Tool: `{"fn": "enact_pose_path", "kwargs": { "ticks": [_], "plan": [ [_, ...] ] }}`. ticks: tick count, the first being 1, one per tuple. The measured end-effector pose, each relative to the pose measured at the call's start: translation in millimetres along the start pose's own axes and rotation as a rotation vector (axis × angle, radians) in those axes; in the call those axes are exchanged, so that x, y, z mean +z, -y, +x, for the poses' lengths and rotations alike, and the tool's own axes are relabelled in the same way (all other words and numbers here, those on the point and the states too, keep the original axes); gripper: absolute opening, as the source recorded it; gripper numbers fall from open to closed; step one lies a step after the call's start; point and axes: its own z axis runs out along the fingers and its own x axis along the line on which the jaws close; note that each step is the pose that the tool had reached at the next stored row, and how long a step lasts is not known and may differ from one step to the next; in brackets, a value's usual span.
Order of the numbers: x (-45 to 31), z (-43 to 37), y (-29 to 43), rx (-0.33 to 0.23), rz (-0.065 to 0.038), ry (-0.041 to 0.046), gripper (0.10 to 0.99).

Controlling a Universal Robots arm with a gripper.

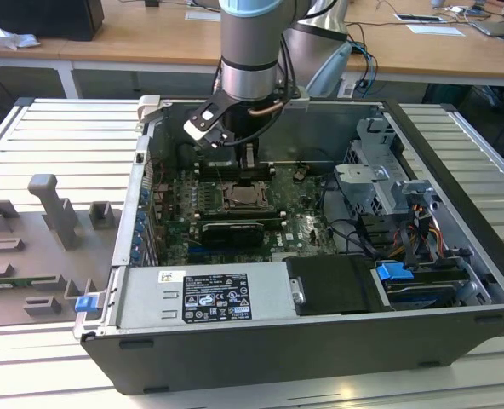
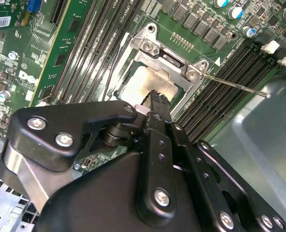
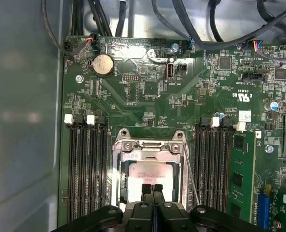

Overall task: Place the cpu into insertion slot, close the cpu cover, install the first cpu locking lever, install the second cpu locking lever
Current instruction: 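Install the first cpu locking lever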

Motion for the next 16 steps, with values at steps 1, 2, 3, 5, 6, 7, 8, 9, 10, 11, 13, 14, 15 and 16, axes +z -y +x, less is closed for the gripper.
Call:
{"fn": "enact_pose_path", "kwargs": {
  "ticks": [1, 2, 3, 5, 6, 7, 8, 9, 10, 11, 13, 14, 15, 16],
  "plan": [
    [0.0, 0.0, 0.4, 0.0, 0.0, -0.0001, 0.106],
    [-0.1, 0.0, 0.5, 0.0, 0.0, -0.0001, 0.106],
    [-0.2, 0.0, 0.6, 0.0, 0.0, -0.0001, 0.106],
    [-0.4, 0.0, 0.6, 0.0, 0.0, -0.0002, 0.106],
    [-0.6, 0.0, 0.6, 0.0, 0.0, 0.0, 0.106],
    [-1.1, -0.1, 0.7, 0.0, 0.0, 0.0003, 0.106],
    [-1.5, -0.1, 0.7, 0.0, 0.0, 0.0002, 0.106],
    [-2.2, 0.0, 0.6, 0.0, 0.0, 0.0001, 0.106],
    [-5.2, -0.1, 0.7, 0.0, 0.0, 0.0001, 0.106],
    [-9.7, -0.1, 0.7, 0.0, 0.0, 0.0, 0.106],
    [-26.7, -0.4, 0.3, 0.0, 0.0, 0.0, 0.106],
    [-34.0, -0.4, 0.2, 0.0, 0.0, -0.0001, 0.106],
    [-40.9, -0.5, 0.0, 0.0, 0.0, 0.0006, 0.106],
    [-44.4, -0.6, -0.1, 0.0, 0.0, 0.001, 0.106]
  ]
}}
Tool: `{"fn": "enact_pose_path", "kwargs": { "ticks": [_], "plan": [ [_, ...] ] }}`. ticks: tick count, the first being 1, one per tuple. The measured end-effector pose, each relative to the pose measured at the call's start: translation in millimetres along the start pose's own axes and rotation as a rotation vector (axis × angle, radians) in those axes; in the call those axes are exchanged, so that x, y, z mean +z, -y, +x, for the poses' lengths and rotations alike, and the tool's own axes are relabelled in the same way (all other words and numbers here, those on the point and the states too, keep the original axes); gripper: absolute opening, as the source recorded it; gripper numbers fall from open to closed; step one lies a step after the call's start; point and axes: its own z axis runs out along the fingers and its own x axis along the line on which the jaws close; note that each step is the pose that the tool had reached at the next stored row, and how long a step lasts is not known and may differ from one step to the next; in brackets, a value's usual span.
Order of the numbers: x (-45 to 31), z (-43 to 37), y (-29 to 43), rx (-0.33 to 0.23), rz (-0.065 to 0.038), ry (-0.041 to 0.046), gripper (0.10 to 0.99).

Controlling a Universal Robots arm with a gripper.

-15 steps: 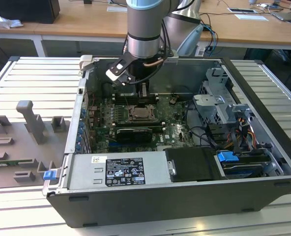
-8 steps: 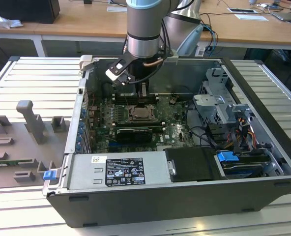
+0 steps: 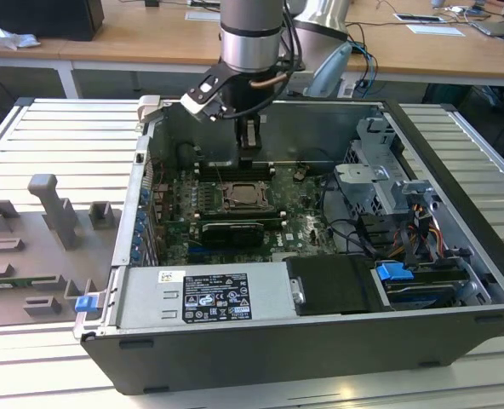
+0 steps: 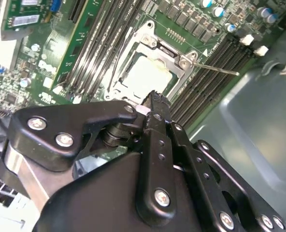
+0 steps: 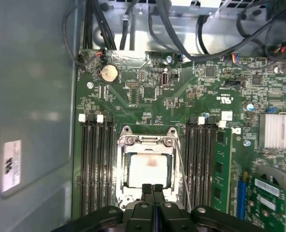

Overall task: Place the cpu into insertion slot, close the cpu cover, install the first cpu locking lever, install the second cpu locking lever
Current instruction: 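Install the first cpu locking lever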

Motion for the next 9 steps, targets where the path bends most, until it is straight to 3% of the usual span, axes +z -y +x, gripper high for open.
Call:
{"fn": "enact_pose_path", "kwargs": {
  "ticks": [3, 9],
  "plan": [
    [-1.4, 0.1, -0.1, -0.026, -0.001, 0.0003, 0.106],
    [1.8, 0.1, 0.1, -0.173, -0.003, -0.0028, 0.106]
  ]
}}
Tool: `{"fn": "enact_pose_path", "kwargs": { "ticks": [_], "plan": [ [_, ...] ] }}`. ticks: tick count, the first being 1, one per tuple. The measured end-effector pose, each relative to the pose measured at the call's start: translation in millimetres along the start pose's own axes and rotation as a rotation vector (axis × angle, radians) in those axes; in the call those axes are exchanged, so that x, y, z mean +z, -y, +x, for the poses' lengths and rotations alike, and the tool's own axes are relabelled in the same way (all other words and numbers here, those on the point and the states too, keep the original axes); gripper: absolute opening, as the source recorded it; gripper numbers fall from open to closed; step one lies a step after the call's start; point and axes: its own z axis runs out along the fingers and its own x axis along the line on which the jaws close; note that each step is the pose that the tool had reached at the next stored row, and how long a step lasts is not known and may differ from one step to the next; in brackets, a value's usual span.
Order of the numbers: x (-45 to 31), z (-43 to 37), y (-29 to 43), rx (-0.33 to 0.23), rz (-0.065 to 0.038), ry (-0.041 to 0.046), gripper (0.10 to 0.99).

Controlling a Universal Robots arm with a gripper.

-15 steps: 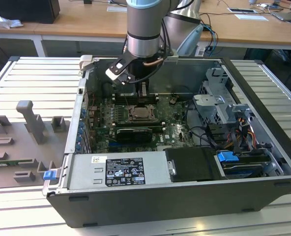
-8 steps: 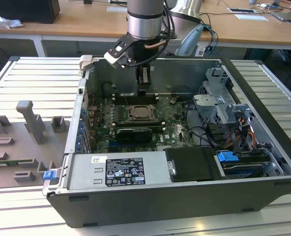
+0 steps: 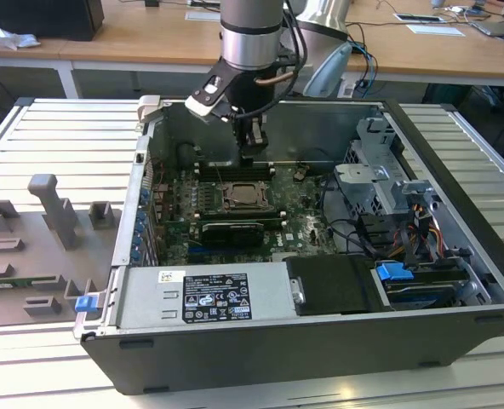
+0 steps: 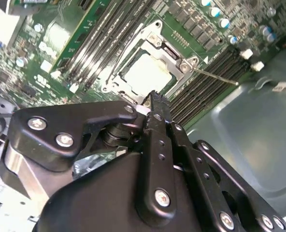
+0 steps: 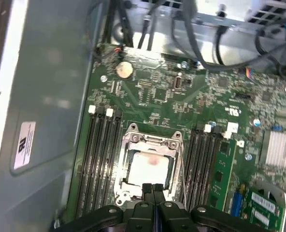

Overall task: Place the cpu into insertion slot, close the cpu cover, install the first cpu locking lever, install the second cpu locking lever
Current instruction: 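Install the first cpu locking lever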

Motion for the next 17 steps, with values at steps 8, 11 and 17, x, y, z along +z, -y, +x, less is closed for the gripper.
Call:
{"fn": "enact_pose_path", "kwargs": {
  "ticks": [8, 11, 17],
  "plan": [
    [8.7, 0.2, 0.5, -0.217, -0.003, -0.0046, 0.106],
    [8.8, 0.5, 1.9, -0.265, -0.004, -0.0059, 0.106],
    [8.8, 0.6, 2.3, -0.378, -0.006, -0.0083, 0.106]
  ]
}}
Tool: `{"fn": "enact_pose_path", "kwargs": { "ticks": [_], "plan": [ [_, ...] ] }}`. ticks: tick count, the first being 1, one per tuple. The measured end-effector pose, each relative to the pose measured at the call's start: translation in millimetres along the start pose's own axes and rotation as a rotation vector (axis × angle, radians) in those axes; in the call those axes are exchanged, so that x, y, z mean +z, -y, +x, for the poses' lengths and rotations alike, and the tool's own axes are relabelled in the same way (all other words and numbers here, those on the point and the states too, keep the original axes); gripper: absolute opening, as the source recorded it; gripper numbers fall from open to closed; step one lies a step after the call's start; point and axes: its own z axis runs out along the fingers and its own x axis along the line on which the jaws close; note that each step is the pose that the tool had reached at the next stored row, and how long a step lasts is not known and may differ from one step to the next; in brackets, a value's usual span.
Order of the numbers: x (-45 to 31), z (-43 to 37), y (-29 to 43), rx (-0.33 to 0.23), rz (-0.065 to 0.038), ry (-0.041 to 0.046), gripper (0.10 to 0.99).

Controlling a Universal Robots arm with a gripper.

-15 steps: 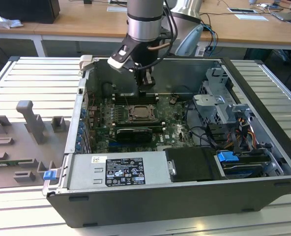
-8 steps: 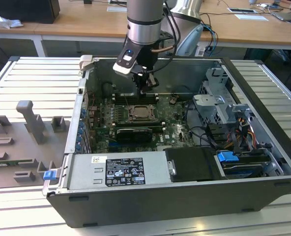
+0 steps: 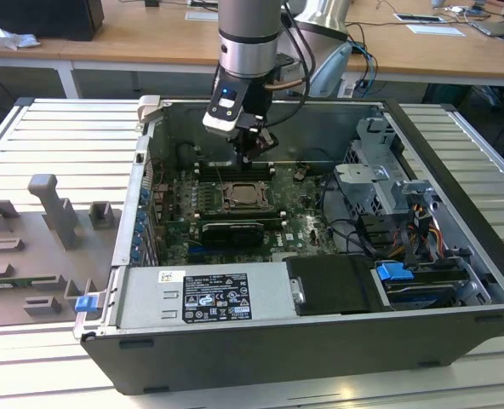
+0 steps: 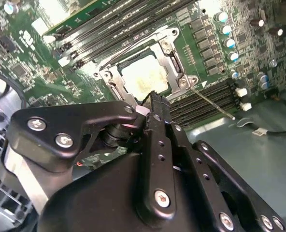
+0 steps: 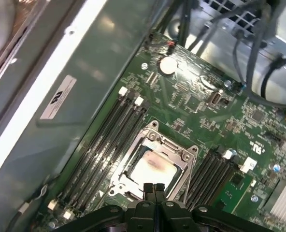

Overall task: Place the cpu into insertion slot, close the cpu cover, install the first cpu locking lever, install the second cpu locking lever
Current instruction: 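Install the first cpu locking lever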

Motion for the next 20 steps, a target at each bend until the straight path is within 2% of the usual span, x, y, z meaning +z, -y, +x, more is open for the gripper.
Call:
{"fn": "enact_pose_path", "kwargs": {
  "ticks": [2, 10, 18, 20],
  "plan": [
    [0.0, 0.0, 0.0, -0.042, -0.001, -0.001, 0.106],
    [0.0, 0.0, 0.0, -0.121, -0.002, -0.0028, 0.106],
    [0.0, 0.0, 0.0, -0.176, -0.003, -0.004, 0.106],
    [0.0, 0.0, 0.0, -0.21, -0.003, -0.0047, 0.106]
  ]
}}
